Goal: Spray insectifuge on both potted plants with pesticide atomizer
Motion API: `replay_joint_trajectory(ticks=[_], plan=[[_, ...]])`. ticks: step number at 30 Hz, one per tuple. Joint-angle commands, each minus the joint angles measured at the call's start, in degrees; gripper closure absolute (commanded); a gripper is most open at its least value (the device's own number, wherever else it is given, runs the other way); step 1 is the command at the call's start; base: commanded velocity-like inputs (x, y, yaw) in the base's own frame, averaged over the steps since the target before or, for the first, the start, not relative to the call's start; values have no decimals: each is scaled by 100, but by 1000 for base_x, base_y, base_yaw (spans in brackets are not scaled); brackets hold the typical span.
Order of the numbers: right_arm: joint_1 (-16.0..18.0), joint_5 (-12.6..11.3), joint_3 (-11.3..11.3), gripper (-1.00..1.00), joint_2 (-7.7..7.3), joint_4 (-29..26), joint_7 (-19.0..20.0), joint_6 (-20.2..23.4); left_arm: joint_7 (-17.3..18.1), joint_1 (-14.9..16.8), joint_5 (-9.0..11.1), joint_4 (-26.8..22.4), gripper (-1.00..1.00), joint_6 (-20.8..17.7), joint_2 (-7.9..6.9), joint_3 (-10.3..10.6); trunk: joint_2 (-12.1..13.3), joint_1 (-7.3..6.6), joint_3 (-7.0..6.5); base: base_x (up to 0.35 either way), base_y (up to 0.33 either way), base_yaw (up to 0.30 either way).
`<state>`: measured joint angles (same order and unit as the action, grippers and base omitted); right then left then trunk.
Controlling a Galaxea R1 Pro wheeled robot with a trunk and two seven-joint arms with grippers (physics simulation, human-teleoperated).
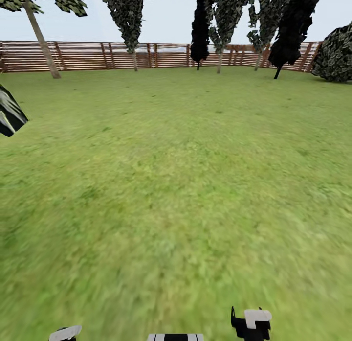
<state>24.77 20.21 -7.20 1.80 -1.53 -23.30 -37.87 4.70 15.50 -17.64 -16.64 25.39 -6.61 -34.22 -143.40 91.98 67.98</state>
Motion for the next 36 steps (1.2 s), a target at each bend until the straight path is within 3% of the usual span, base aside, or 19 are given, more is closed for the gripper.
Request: replay_joint_trajectory(ticks=[1,11,25,36], plan=[[2,67,-45,-100,-1,3,-23,-14,39,6,-29,3,100,19,2,-49,-1,2,4,339,-123,113],[-17,124,-27,-100,-56,4,-8,-10,39,6,-23,3,100,19,2,-49,-1,2,4,339,-123,15],[-17,106,-27,-100,-13,4,-17,-10,39,6,-21,3,100,18,-1,-58,-1,2,4,339,-37,5],[-16,97,-27,-100,-13,4,-26,-10,37,6,-21,3,100,19,-7,-58,-1,2,4,340,-60,242]])
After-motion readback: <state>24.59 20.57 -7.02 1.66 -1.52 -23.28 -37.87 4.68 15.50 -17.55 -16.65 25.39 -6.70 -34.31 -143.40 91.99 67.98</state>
